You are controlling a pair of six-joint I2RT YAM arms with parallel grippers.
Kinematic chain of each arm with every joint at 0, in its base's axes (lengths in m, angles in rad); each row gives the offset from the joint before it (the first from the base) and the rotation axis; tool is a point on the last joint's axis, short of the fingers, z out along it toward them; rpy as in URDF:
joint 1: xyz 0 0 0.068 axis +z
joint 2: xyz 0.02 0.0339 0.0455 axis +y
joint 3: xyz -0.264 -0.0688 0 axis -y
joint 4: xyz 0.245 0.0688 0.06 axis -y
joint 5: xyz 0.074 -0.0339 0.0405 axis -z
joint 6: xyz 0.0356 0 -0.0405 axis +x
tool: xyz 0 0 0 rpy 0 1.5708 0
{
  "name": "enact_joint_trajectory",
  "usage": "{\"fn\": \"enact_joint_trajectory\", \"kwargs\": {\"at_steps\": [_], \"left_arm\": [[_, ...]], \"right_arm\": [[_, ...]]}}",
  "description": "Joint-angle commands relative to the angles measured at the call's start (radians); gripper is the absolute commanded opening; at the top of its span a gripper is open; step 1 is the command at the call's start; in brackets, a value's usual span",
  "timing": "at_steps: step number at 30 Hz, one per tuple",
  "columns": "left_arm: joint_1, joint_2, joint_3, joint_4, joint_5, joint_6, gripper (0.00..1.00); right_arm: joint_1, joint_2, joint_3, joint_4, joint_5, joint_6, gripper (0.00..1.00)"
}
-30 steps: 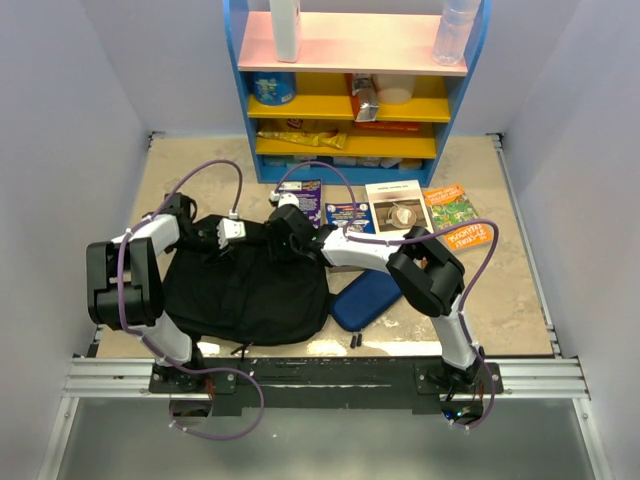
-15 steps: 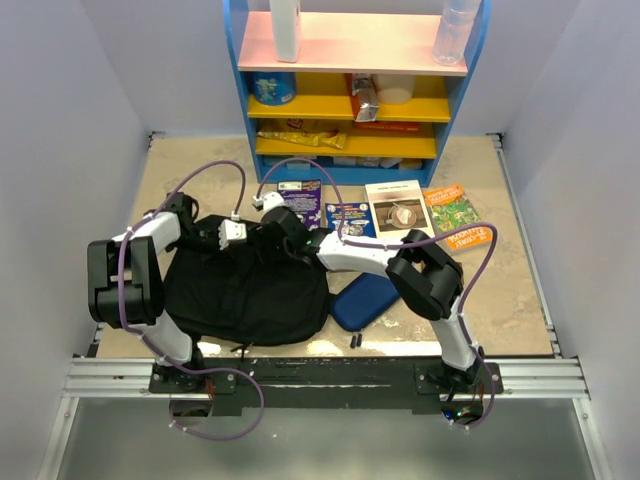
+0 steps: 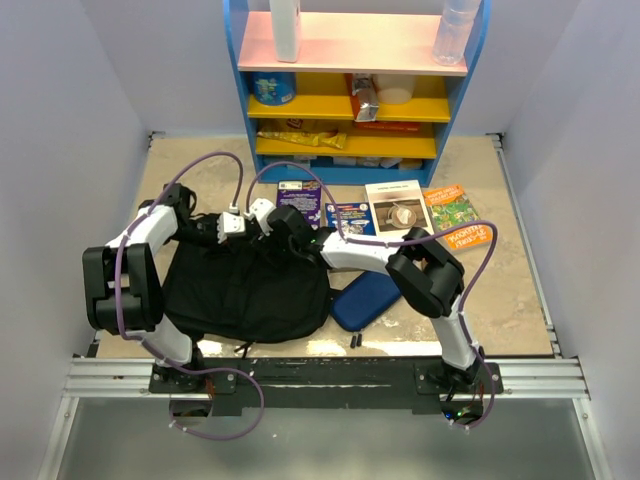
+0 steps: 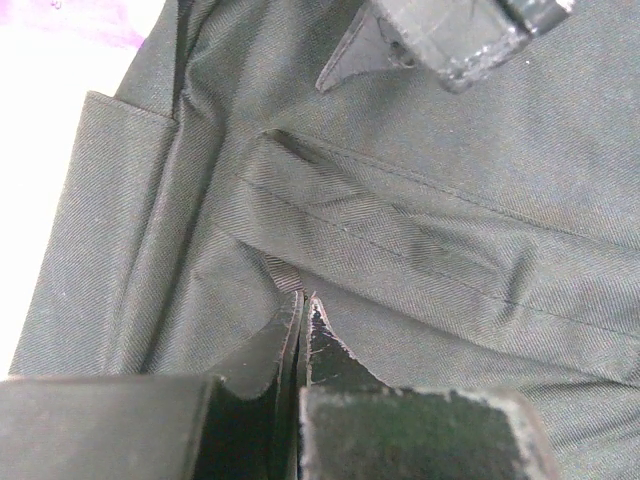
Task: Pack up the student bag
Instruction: Unzip the student bag at the center of the board.
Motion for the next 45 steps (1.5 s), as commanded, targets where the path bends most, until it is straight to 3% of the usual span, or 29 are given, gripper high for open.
{"fn": "enact_joint_trajectory", "kwargs": {"at_steps": [1, 10, 24, 32, 35, 36, 42, 45], "left_arm": [[-0.003, -0.029, 0.012, -0.044, 0.034, 0.041, 0.00], [-0.003, -0.041, -0.002, -0.057, 0.034, 0.048, 0.00], [-0.003, -0.084, 0.000, -0.126, 0.061, 0.092, 0.00], [-0.003, -0.079, -0.011, -0.127, 0.071, 0.101, 0.00], [-0.003, -0.081, -0.016, -0.124, 0.074, 0.103, 0.00], [-0.003, -0.081, -0.016, -0.124, 0.078, 0.106, 0.00], [-0.003, -0.082, -0.004, -0.141, 0.097, 0.109, 0.00], [-0.003, -0.089, -0.005, -0.149, 0.095, 0.112, 0.00]], "right_arm": [[-0.014, -0.087, 0.005, 0.077, -0.083, -0.098, 0.77], [-0.034, -0.181, -0.069, 0.147, -0.137, -0.173, 0.80], [-0.089, -0.001, 0.059, 0.121, -0.322, -0.217, 0.84], [-0.112, 0.077, 0.149, 0.046, -0.460, -0.225, 0.76], [-0.120, 0.102, 0.173, 0.013, -0.514, -0.225, 0.61], [-0.122, 0.109, 0.194, 0.005, -0.535, -0.222, 0.49], [-0.126, 0.157, 0.263, -0.060, -0.529, -0.217, 0.00], [-0.125, 0.172, 0.288, -0.070, -0.476, -0.211, 0.00]]}}
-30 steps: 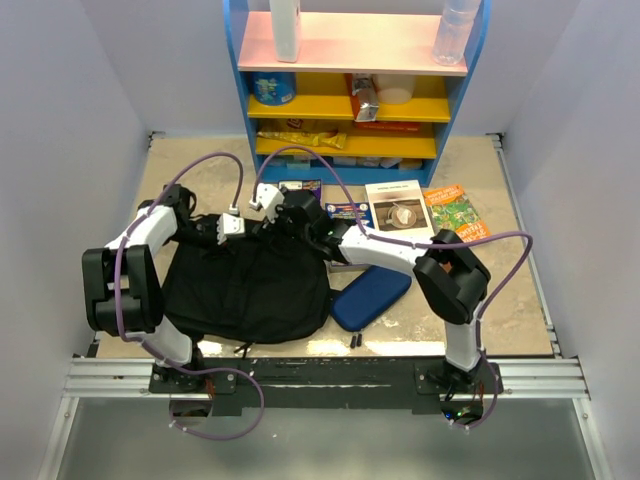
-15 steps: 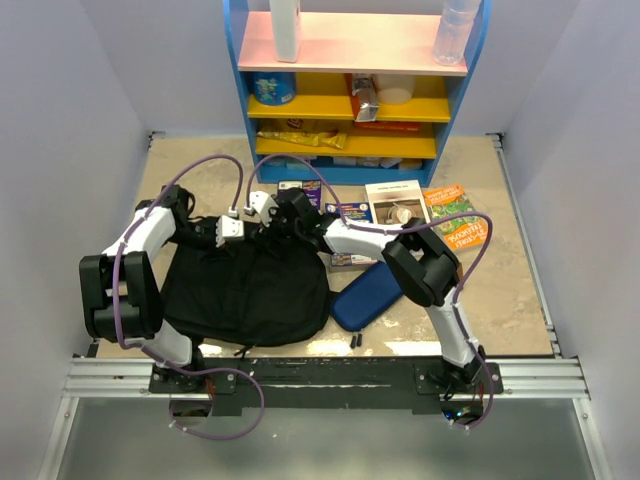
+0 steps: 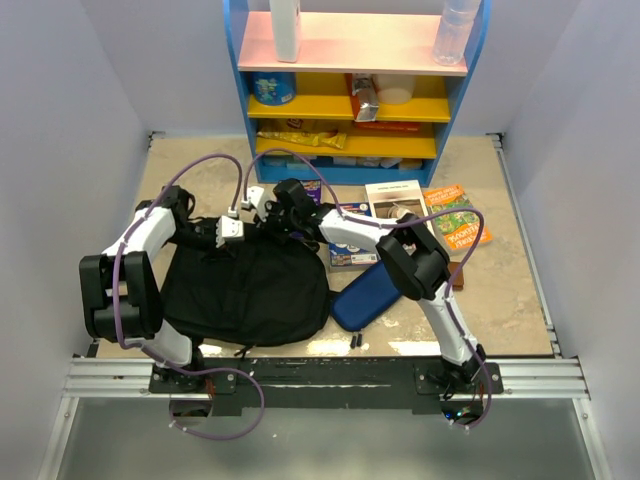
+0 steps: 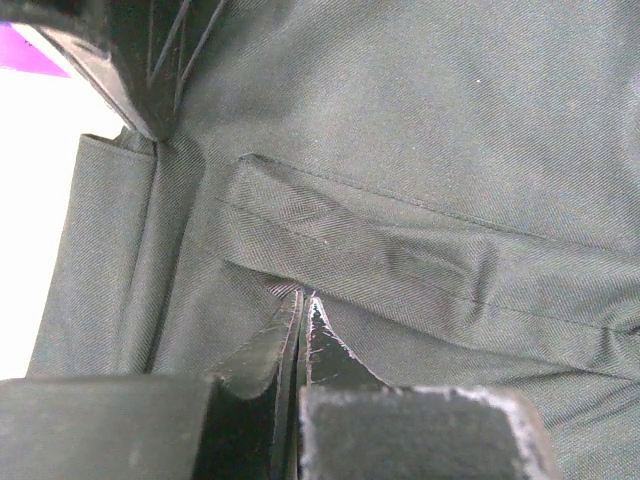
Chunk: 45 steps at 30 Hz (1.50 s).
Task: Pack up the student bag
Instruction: Unzip the student bag at the center of the board.
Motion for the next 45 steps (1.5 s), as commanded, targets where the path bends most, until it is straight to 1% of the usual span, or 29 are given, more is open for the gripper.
{"fn": "enact_joint_trajectory", "kwargs": {"at_steps": [1, 3, 4, 6, 8, 11, 17, 21, 26, 31, 34, 40, 42, 43, 45], "left_arm": [[-0.003, -0.039, 0.001, -0.048, 0.067, 0.048, 0.00], [-0.003, -0.044, 0.002, -0.062, 0.067, 0.057, 0.00], [-0.002, -0.047, -0.001, -0.065, 0.067, 0.057, 0.00], [-0.003, -0.055, 0.001, -0.073, 0.065, 0.062, 0.00], [-0.003, -0.064, 0.001, -0.085, 0.059, 0.068, 0.00], [-0.003, -0.072, 0.004, -0.110, 0.047, 0.077, 0.00], [-0.003, -0.088, -0.027, -0.141, 0.003, 0.099, 0.00], [-0.003, -0.111, -0.091, -0.154, -0.048, 0.114, 0.00], [-0.002, -0.156, -0.145, -0.199, -0.152, 0.135, 0.00], [0.001, -0.187, -0.153, -0.265, -0.246, 0.140, 0.00], [0.016, -0.208, -0.156, -0.295, -0.276, 0.149, 0.00], [0.066, -0.242, -0.159, -0.377, -0.349, 0.172, 0.00], [0.079, -0.265, -0.177, -0.375, -0.378, 0.163, 0.00], [0.084, -0.271, -0.185, -0.375, -0.404, 0.163, 0.00], [0.102, -0.283, -0.194, -0.375, -0.409, 0.166, 0.00]], "right_arm": [[-0.002, 0.015, 0.067, -0.025, 0.055, 0.009, 0.00], [-0.003, 0.017, 0.069, -0.002, 0.091, 0.029, 0.00], [-0.007, 0.017, 0.065, 0.025, 0.147, 0.038, 0.00], [-0.011, 0.020, 0.065, 0.054, 0.200, 0.072, 0.00], [-0.017, 0.023, 0.070, 0.087, 0.310, 0.110, 0.00], [-0.023, 0.018, 0.056, 0.133, 0.434, 0.138, 0.00], [-0.025, 0.018, 0.030, 0.174, 0.579, 0.176, 0.00], [-0.025, 0.040, 0.039, 0.170, 0.664, 0.187, 0.00], [-0.033, 0.084, 0.107, 0.136, 0.729, 0.189, 0.00], [-0.057, 0.127, 0.202, 0.085, 0.783, 0.198, 0.00], [-0.069, 0.145, 0.234, 0.068, 0.812, 0.210, 0.00], [-0.077, 0.182, 0.283, 0.047, 0.905, 0.213, 0.00], [-0.082, 0.187, 0.291, 0.045, 0.928, 0.218, 0.00], [-0.085, 0.187, 0.291, 0.045, 0.929, 0.224, 0.00], [-0.085, 0.178, 0.279, 0.057, 0.915, 0.227, 0.00]]}}
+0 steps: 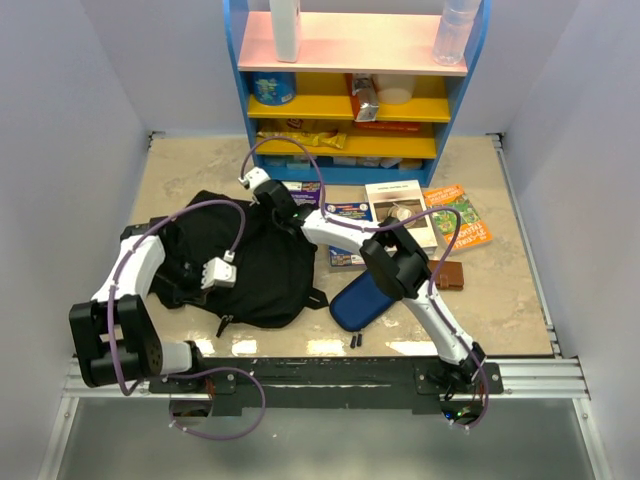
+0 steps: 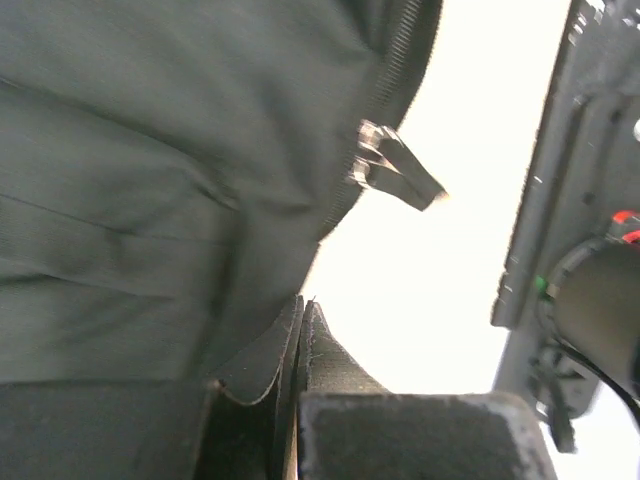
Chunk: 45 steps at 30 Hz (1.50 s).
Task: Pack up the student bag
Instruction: Unzip the student bag at the center of the board.
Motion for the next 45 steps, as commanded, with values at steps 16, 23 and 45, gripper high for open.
{"fn": "enact_joint_trajectory", "kwargs": {"at_steps": [16, 23, 45], "left_arm": [[0.028, 0.209, 0.287, 0.299, 0.364, 0.080, 0.19], [0.026, 0.336, 0.279, 0.245, 0.384, 0.327, 0.24], [0.046, 0.312, 0.328, 0.013, 0.381, 0.509, 0.35]], "right_arm": [[-0.099, -0.124, -0.244, 0.290, 0.078, -0.067, 0.00], [-0.096, -0.124, -0.243, 0.294, 0.060, -0.078, 0.00], [-0.067, -0.150, -0.289, 0.303, 0.012, -0.086, 0.00]]}}
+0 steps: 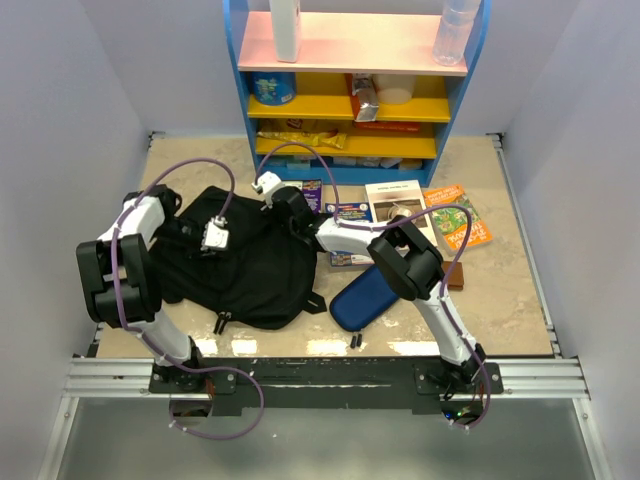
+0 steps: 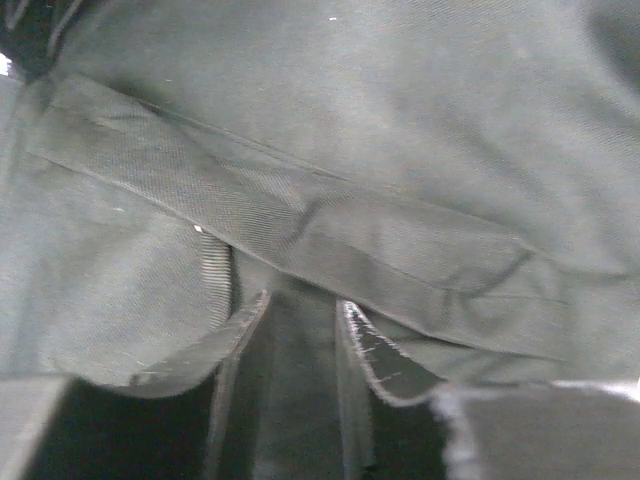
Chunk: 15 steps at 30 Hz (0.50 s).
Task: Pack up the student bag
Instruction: Unzip the student bag at the center of the board.
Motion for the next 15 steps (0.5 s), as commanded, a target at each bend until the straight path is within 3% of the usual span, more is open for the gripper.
{"fn": "enact_joint_trajectory", "kwargs": {"at_steps": [1, 5, 15], "left_arm": [[0.022, -0.044, 0.062, -0.151, 0.031, 0.173, 0.34], [0.035, -0.050, 0.067, -0.148, 0.074, 0.190, 0.33], [-0.001, -0.006, 0.000, 0.140, 0.131, 0.102, 0.36]], "right_arm": [[-0.041, -0.043, -0.009, 0.022, 0.072, -0.038, 0.00], [-0.039, -0.041, -0.009, 0.022, 0.067, -0.038, 0.00], [-0.035, -0.051, -0.023, 0.020, 0.061, -0.044, 0.00]]}}
